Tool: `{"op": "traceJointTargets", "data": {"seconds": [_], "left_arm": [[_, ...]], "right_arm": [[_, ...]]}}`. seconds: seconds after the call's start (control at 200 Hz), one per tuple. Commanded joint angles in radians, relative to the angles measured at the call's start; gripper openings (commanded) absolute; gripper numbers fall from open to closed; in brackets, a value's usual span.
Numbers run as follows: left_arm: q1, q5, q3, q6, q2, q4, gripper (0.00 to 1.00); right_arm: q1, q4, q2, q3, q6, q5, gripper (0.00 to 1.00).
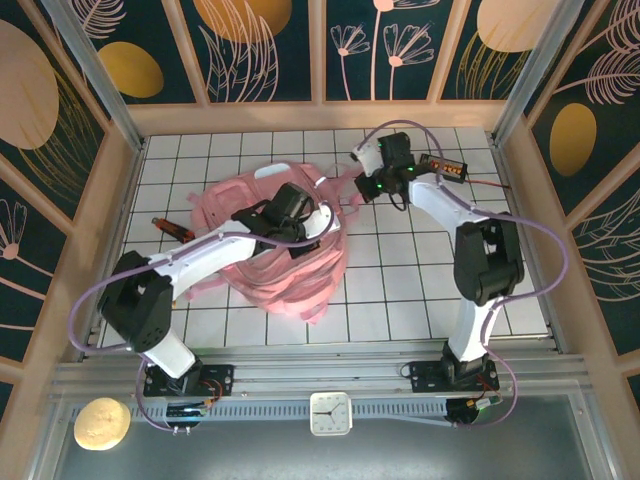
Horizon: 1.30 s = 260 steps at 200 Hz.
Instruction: Pack the student bag
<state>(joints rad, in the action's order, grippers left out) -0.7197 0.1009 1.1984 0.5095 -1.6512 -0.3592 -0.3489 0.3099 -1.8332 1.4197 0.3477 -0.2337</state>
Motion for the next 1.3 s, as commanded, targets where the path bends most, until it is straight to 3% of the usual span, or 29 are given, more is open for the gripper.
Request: {"op": "traceJointTargets", "data": {"seconds": [0.0,0.02,0.055,0.075,0.225,0.365,0.465,0.575,0.761,0.936,1.296], "left_arm": [[-0.004,0.031,0.092,0.012,-0.052,0.103,0.40],[-0.004,0.032,0.100,0.005,-0.056,0.104,0.55],[-0.004,0.033,0.112,-0.008,-0.056,0.107,0.93],[-0.004,0.033,0.116,-0.019,-0.056,0.111,0.98],[-0.004,0.009,0.079,-0.081,0.026,0.152,0.99],[0.000,-0.080,-0.014,-0.236,0.200,0.250,0.99],[0.013,-0.192,-0.089,-0.423,0.324,0.305,0.99],[0.042,-0.287,-0.202,-0.677,0.441,0.333,0.99],[0.054,-0.595,-0.402,-1.001,0.587,0.312,0.99],[0.075,-0.799,-0.483,-0.988,0.619,0.292,0.99],[0.136,-0.845,-0.472,-0.905,0.572,0.286,0.99]], "right_arm": [[0.036,-0.026,0.079,-0.038,-0.063,-0.034,0.11],[0.040,-0.025,0.085,-0.042,-0.070,-0.033,0.15],[0.048,-0.026,0.098,-0.051,-0.080,-0.028,0.21],[0.052,-0.031,0.107,-0.058,-0.090,-0.025,0.23],[0.112,-0.104,0.206,-0.128,-0.192,-0.055,0.36],[0.216,-0.273,0.361,-0.262,-0.328,-0.113,0.51],[0.312,-0.443,0.504,-0.405,-0.421,-0.127,0.62],[0.387,-0.549,0.610,-0.548,-0.455,-0.029,0.76],[0.422,-0.584,0.593,-0.669,-0.408,0.047,0.81],[0.466,-0.641,0.505,-0.747,-0.429,0.084,0.80],[0.477,-0.769,0.463,-0.808,-0.437,0.077,0.80]]}}
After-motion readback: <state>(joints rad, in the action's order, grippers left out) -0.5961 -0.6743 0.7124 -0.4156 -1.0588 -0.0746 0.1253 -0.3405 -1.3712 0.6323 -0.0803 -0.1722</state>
